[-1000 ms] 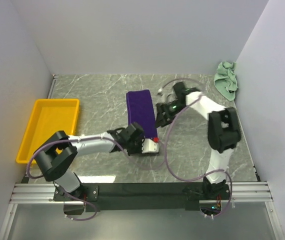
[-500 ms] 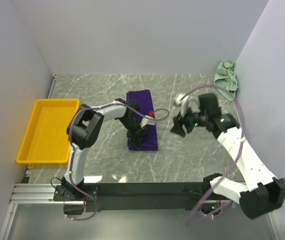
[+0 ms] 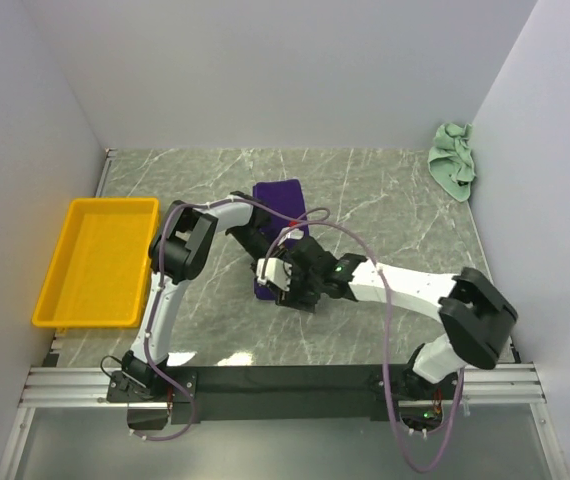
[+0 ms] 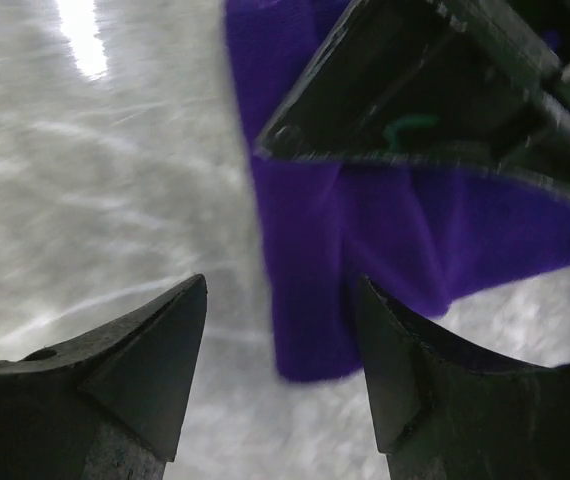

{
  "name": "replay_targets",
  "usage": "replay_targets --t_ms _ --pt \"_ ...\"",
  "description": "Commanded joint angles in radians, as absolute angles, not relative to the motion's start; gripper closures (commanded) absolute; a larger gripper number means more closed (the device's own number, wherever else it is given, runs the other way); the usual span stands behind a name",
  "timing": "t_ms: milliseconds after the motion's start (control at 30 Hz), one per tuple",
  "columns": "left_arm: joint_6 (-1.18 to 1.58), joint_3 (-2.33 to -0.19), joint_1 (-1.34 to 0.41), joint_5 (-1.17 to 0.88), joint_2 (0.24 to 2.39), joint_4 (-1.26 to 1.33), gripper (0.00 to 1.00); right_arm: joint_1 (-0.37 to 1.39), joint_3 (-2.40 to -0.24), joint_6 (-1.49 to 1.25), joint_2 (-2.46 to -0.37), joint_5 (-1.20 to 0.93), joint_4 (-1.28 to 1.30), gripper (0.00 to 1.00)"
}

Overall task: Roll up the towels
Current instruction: Roll the towel

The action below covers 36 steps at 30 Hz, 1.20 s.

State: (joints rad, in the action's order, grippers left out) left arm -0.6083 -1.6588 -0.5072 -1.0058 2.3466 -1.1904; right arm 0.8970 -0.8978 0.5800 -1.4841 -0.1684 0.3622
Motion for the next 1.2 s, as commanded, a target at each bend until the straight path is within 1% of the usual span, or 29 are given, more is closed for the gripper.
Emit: replay_targets --t_ms 0,33,133,167,233,267,367,400,433,500,667,800,933,967,1033,1067,1167 --pt "-0.649 -1.646 -0.494 -0.779 2.414 -1.134 0.79 0.925 -0.894 0.646 -1.515 -0.054 0.155 0.32" --pt "-0.644 -1.647 -0.489 -0.776 2.416 -1.126 0.79 0.928 -0.894 0.653 -1.534 -0.057 0.150 0.33" --pt "-0.644 -1.667 -0.480 -0.784 2.422 -1.140 0.77 0.928 -0.902 0.655 -1.617 -0.063 0.158 0.44" --pt "-0.641 -1.669 -0.479 -0.782 2.422 -1.140 0.76 0.928 -0.903 0.660 -1.649 -0.061 0.169 0.55" --pt "-0.626 -1.661 -0.466 -0.784 2.405 -1.115 0.75 0.933 -0.934 0.655 -1.678 -0.069 0.219 0.68" --pt "-0.620 -1.654 -0.463 -0.784 2.396 -1.103 0.74 0.924 -0.940 0.658 -1.686 -0.099 0.238 0.77" --pt "-0.600 -1.629 -0.446 -0.790 2.358 -1.082 0.73 0.908 -0.983 0.652 -1.707 -0.165 0.334 0.89" --pt "-0.594 -1.618 -0.439 -0.801 2.349 -1.078 0.71 0.888 -1.023 0.646 -1.718 -0.228 0.368 0.96" --pt "-0.589 -1.609 -0.422 -0.802 2.330 -1.077 0.69 0.879 -1.043 0.626 -1.744 -0.251 0.426 0.99" --pt "-0.578 -1.579 -0.405 -0.807 2.309 -1.066 0.67 0.856 -1.099 0.612 -1.773 -0.319 0.478 1.00" --pt "-0.577 -1.500 -0.342 -0.801 2.253 -1.065 0.66 0.851 -1.213 0.540 -1.865 -0.417 0.580 1.00" --pt "-0.591 -1.434 -0.289 -0.799 2.232 -1.077 0.66 0.851 -1.317 0.474 -1.937 -0.512 0.591 1.00" --pt "-0.598 -1.414 -0.238 -0.813 2.211 -1.089 0.64 0.853 -1.330 0.404 -1.983 -0.578 0.568 1.00" --pt "-0.609 -1.420 -0.230 -0.842 2.203 -1.095 0.60 0.851 -1.307 0.390 -1.980 -0.587 0.558 1.00" --pt "-0.629 -1.440 -0.204 -0.885 2.181 -1.133 0.56 0.851 -1.267 0.356 -1.948 -0.598 0.523 1.00" --pt "-0.650 -1.453 -0.198 -0.902 2.174 -1.147 0.51 0.851 -1.228 0.350 -1.938 -0.600 0.514 1.00" --pt "-0.670 -1.521 -0.173 -0.966 2.126 -1.180 0.45 0.848 -1.184 0.333 -1.916 -0.620 0.514 1.00"
